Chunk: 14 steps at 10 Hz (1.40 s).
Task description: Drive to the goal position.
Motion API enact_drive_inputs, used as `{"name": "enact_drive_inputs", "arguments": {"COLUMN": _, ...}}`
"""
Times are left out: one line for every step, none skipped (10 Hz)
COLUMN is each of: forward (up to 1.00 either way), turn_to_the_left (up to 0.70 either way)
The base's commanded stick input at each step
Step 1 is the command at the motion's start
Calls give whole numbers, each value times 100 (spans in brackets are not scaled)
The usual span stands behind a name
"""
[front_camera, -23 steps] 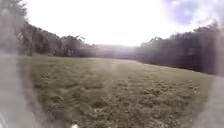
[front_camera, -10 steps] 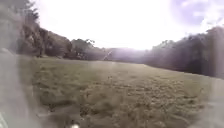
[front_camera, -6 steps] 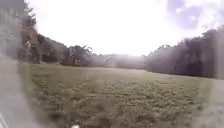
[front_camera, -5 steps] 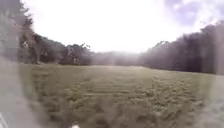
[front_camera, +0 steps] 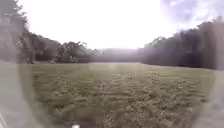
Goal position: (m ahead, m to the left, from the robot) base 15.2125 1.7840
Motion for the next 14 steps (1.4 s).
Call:
{"name": "enact_drive_inputs", "arguments": {"forward": 70, "turn_to_the_left": -14}}
{"name": "enact_drive_inputs", "arguments": {"forward": 70, "turn_to_the_left": -14}}
{"name": "enact_drive_inputs", "arguments": {"forward": 70, "turn_to_the_left": -14}}
{"name": "enact_drive_inputs", "arguments": {"forward": 70, "turn_to_the_left": -14}}
{"name": "enact_drive_inputs", "arguments": {"forward": 70, "turn_to_the_left": -14}}
{"name": "enact_drive_inputs", "arguments": {"forward": 70, "turn_to_the_left": -14}}
{"name": "enact_drive_inputs", "arguments": {"forward": 70, "turn_to_the_left": -14}}
{"name": "enact_drive_inputs", "arguments": {"forward": 70, "turn_to_the_left": -14}}
{"name": "enact_drive_inputs", "arguments": {"forward": 70, "turn_to_the_left": -13}}
{"name": "enact_drive_inputs", "arguments": {"forward": 70, "turn_to_the_left": -11}}
{"name": "enact_drive_inputs", "arguments": {"forward": 70, "turn_to_the_left": 0}}
{"name": "enact_drive_inputs", "arguments": {"forward": 70, "turn_to_the_left": 0}}
{"name": "enact_drive_inputs", "arguments": {"forward": 70, "turn_to_the_left": 0}}
{"name": "enact_drive_inputs", "arguments": {"forward": 70, "turn_to_the_left": 0}}
